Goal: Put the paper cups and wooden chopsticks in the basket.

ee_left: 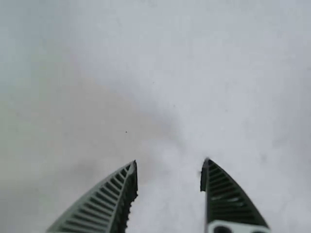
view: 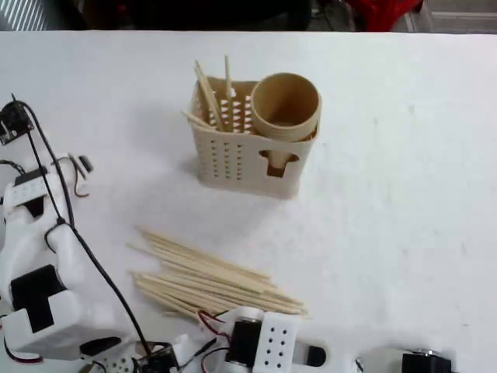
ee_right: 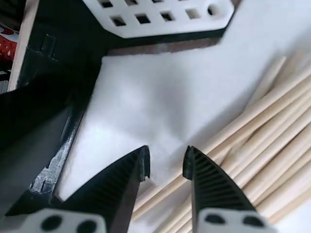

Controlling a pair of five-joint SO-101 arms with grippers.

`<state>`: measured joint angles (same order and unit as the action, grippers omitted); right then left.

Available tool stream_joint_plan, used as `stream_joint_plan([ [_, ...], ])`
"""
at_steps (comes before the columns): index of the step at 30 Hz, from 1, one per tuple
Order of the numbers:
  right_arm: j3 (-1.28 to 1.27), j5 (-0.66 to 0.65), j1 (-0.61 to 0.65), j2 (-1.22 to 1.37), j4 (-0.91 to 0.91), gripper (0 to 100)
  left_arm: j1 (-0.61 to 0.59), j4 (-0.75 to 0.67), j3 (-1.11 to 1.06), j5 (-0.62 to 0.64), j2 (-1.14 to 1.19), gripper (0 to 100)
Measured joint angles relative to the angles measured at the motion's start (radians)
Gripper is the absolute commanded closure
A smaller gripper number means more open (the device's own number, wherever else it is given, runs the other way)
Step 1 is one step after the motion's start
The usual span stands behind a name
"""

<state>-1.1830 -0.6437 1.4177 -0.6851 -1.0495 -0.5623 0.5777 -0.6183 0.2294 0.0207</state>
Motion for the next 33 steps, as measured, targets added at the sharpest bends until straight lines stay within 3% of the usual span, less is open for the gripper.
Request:
stream_joint_plan([
  [8,-0.009,-0.035,-0.184,0.009,0.012,87.9,-0.006,0.000,0.000,0.000,0.000,78],
  [18,0.104,-0.043,-0.206,0.285,0.055,87.9,-0.006,0.000,0.000,0.003,0.000,78],
  [24,0.226,-0.043,-0.331,0.446,0.057,87.9,-0.009,0.000,0.000,0.003,0.000,78],
  [33,0.256,-0.052,-0.459,0.466,0.052,87.9,-0.009,0.000,0.000,0.003,0.000,78],
])
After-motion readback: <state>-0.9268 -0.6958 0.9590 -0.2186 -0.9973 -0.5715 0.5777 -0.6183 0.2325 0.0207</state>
